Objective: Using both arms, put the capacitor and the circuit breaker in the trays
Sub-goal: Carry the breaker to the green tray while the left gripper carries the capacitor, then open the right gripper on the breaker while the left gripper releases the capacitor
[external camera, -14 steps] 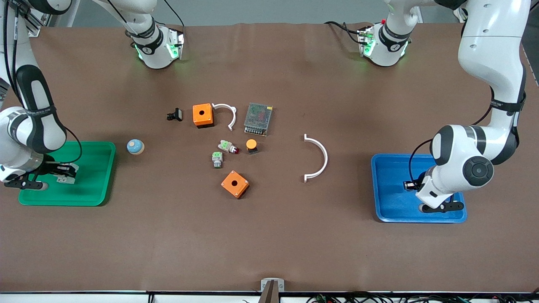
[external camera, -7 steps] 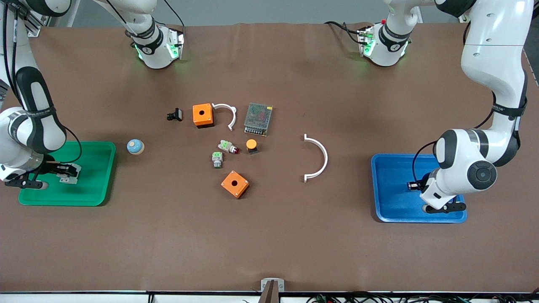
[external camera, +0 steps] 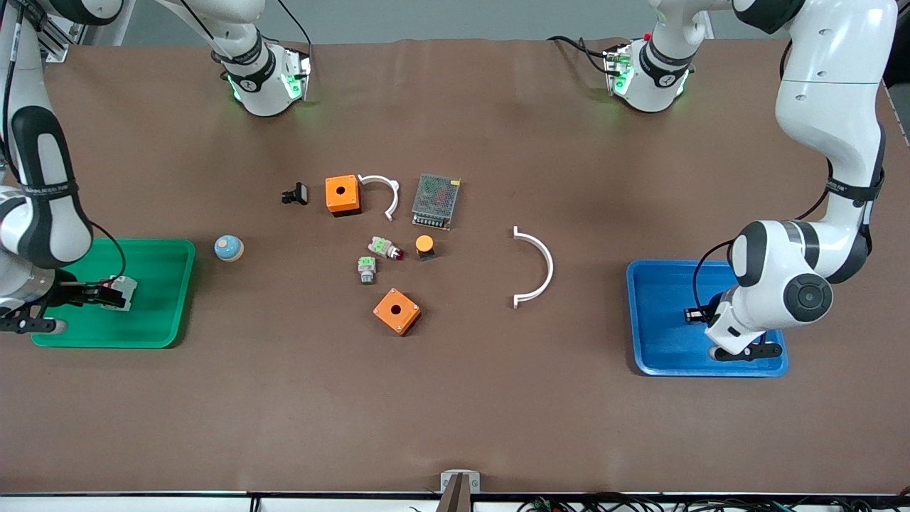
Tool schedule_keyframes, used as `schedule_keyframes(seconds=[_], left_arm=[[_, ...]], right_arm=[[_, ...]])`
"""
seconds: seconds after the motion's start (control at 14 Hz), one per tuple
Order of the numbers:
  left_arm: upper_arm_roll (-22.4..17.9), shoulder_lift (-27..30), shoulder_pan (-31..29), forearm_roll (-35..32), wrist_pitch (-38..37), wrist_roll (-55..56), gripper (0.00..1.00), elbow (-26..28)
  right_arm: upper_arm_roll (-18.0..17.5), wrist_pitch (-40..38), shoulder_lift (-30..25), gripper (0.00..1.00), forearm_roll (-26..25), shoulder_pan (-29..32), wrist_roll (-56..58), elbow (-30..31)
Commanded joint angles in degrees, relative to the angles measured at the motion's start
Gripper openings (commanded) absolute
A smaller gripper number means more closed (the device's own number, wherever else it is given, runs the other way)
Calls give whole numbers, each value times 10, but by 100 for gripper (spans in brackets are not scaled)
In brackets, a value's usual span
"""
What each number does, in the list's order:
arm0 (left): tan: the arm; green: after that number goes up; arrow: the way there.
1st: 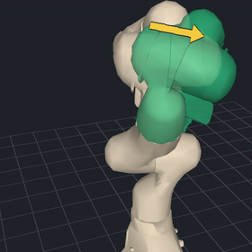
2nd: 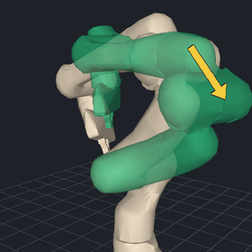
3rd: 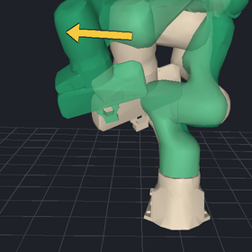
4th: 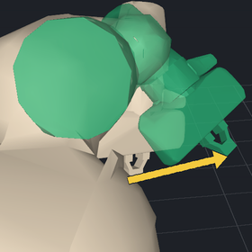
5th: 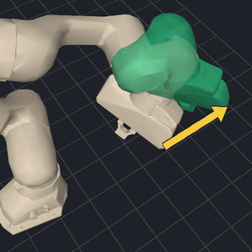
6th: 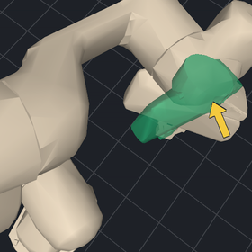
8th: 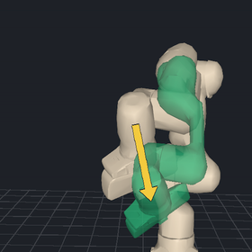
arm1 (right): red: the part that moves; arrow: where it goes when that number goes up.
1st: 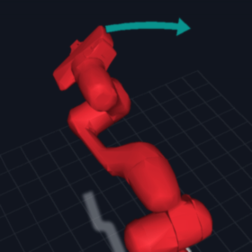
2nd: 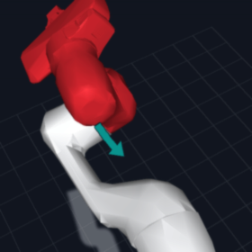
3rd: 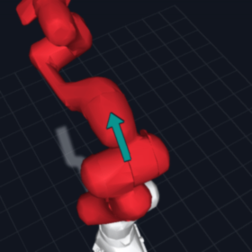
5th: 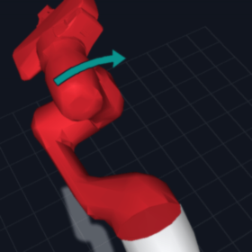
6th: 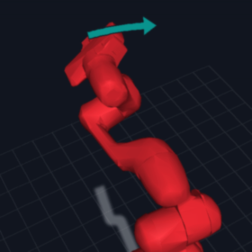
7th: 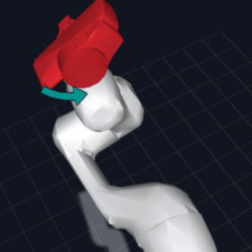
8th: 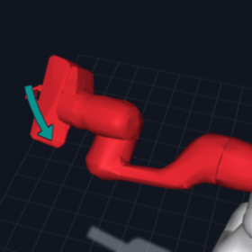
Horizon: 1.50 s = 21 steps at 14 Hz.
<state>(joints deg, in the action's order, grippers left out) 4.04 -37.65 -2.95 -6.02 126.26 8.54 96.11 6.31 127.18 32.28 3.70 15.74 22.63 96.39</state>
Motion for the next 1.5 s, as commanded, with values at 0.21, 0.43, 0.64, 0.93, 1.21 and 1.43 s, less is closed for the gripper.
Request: schedule_keyframes(seconds=[0.21, 0.43, 0.64, 0.93, 1.21, 1.43], left_arm=[[4, 32, -1, -3, -8, -5, 100, -1], [7, 105, 0, -3, -121, -10, 100, -1], [18, 195, 0, 6, -209, -35, 100, 17], [36, 302, 1, 27, -293, -35, 100, 39], [43, 358, 2, 33, -333, -35, 100, 37], [43, 389, 4, 42, -341, -35, 100, 34]], right_arm=[[2, -151, -66, 100, 3, -83, -137, -43], [2, -219, -113, 100, 2, -133, -207, -43], [4, -288, -142, 100, -17, -166, -221, -68], [3, -423, -141, 100, -23, -165, -220, -164], [5, -437, -141, 100, -23, -164, -217, -181], [5, -437, -141, 100, -24, -164, -217, -184]])
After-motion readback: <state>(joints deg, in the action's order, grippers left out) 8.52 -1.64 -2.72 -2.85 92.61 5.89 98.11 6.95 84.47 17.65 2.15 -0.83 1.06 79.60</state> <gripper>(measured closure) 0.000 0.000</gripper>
